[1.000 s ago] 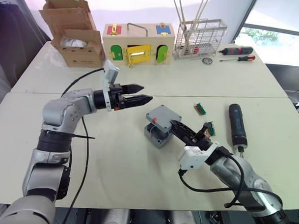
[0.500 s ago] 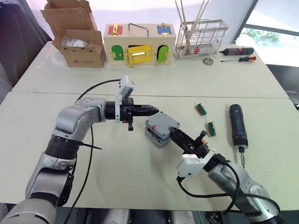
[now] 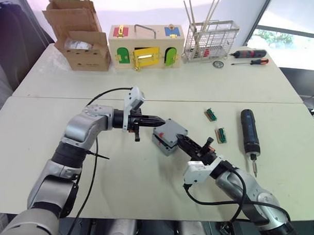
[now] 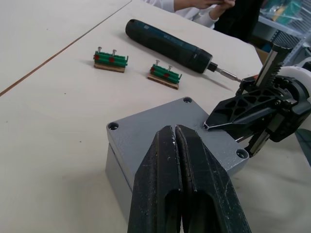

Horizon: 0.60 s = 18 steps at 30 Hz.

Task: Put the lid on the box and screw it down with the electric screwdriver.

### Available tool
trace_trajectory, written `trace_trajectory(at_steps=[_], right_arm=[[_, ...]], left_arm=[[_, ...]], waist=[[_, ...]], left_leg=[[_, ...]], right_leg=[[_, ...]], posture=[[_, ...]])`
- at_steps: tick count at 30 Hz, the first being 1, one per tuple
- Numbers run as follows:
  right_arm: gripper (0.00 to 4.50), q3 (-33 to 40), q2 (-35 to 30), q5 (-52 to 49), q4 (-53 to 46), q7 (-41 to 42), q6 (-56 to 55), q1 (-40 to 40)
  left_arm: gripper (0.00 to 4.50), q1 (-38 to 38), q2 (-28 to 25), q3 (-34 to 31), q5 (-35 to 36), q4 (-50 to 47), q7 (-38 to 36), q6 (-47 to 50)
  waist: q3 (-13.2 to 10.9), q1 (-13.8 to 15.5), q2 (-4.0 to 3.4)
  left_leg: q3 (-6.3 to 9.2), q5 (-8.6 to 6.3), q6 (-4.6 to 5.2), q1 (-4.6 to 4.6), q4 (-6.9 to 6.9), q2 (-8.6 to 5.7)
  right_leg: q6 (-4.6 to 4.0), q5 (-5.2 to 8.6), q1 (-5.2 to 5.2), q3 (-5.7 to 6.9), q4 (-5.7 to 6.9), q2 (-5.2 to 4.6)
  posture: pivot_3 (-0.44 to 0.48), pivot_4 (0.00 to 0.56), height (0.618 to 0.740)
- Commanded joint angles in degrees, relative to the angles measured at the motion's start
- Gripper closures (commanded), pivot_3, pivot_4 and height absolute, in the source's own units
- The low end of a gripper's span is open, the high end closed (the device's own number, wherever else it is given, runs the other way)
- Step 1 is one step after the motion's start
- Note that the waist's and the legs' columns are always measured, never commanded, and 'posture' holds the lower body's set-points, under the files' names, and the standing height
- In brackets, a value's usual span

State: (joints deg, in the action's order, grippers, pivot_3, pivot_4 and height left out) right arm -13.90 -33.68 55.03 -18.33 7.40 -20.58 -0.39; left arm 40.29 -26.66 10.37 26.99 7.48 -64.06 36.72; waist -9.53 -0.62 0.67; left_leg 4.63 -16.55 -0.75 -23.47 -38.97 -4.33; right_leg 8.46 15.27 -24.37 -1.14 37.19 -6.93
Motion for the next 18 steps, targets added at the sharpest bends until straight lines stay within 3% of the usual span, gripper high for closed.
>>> trace_trajectory(at_steps=[1, 18], right_arm=[[4.4, -0.4, 0.3, 0.2, -0.3, -0.5, -0.3, -0.3], [4.4, -2.5, -0.7, 1.0, 1.5, 1.0, -0.1, 0.1]], left_arm=[[4.48, 1.7, 0.2, -2.3, 0.2, 1.0, 0.0, -1.3], [4.48, 1.9, 0.5, -3.4, -0.3, 1.8, 0.6, -2.4]], waist=[[0.0, 0.0, 0.0], [0.0, 0.0, 0.0]], left_leg=[[0.0, 0.0, 0.0, 0.0, 0.0, 0.0], [0.01, 0.0, 0.0, 0.0, -0.01, 0.0]], right_leg=[[0.0, 0.0, 0.0, 0.0, 0.0, 0.0], [0.0, 0.0, 0.0, 0.01, 0.01, 0.0]], posture=[[0.0, 0.15, 0.73], [0.0, 0.15, 0.73]])
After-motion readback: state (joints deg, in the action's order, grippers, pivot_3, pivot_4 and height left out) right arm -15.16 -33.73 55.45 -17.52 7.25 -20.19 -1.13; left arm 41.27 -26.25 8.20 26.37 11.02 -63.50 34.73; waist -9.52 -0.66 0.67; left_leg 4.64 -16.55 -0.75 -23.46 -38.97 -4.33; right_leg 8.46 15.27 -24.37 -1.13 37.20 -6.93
